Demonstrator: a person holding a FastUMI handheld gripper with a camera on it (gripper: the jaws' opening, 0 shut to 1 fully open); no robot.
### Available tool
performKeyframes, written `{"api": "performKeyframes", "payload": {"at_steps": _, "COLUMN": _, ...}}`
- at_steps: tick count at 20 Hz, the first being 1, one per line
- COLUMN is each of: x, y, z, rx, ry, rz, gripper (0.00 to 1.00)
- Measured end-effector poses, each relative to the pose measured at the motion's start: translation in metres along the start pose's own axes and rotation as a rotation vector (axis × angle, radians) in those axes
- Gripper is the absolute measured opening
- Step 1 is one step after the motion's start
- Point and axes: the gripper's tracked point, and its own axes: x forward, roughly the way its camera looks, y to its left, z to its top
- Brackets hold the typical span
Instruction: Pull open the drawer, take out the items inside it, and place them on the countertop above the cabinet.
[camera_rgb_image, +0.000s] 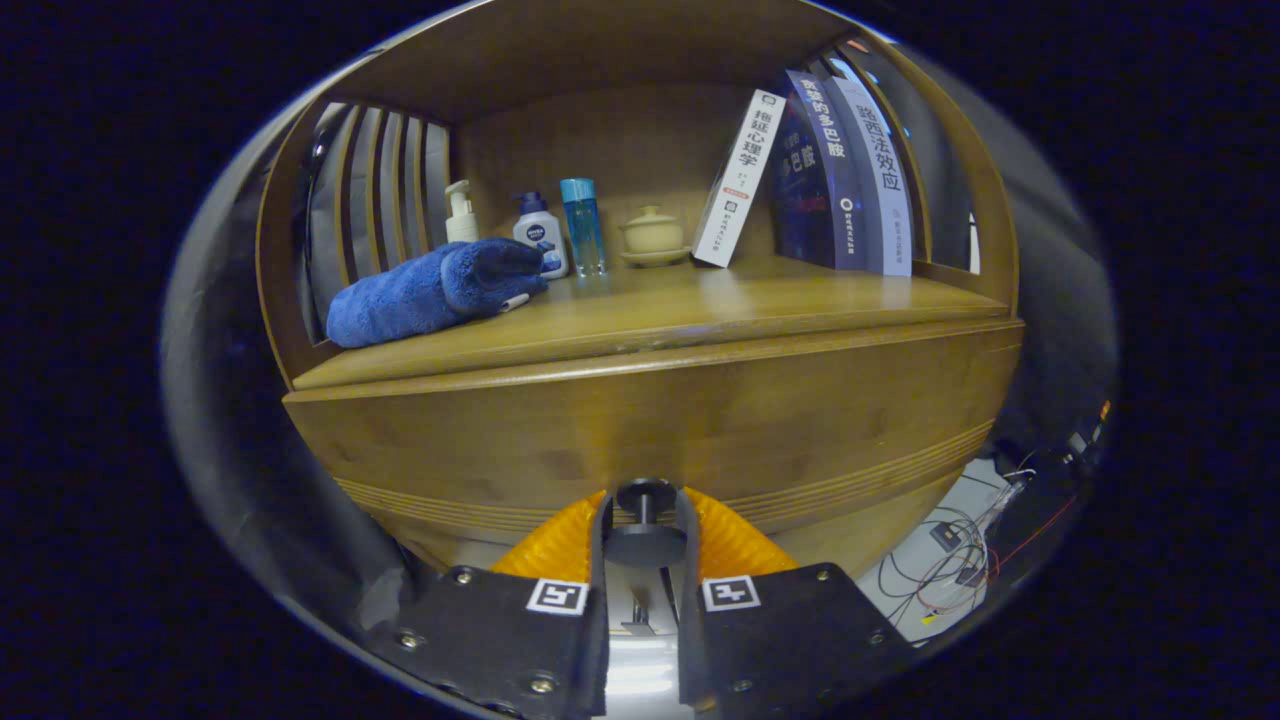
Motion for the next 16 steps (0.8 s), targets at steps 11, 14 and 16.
{"api": "performKeyframes", "payload": {"at_steps": 11, "x": -0.068, "y": -0.004, "z": -0.025, "rx": 0.001, "ry": 0.008, "rz": -0.05, "gripper": 0.27}}
{"api": "performKeyframes", "payload": {"at_steps": 14, "x": -0.09, "y": -0.005, "z": -0.035, "rx": -0.009, "ry": 0.008, "rz": -0.068, "gripper": 0.27}}
{"api": "performKeyframes", "payload": {"at_steps": 16, "x": -0.107, "y": -0.007, "z": -0.042, "rx": -0.014, "ry": 0.011, "rz": -0.084, "gripper": 0.27}}
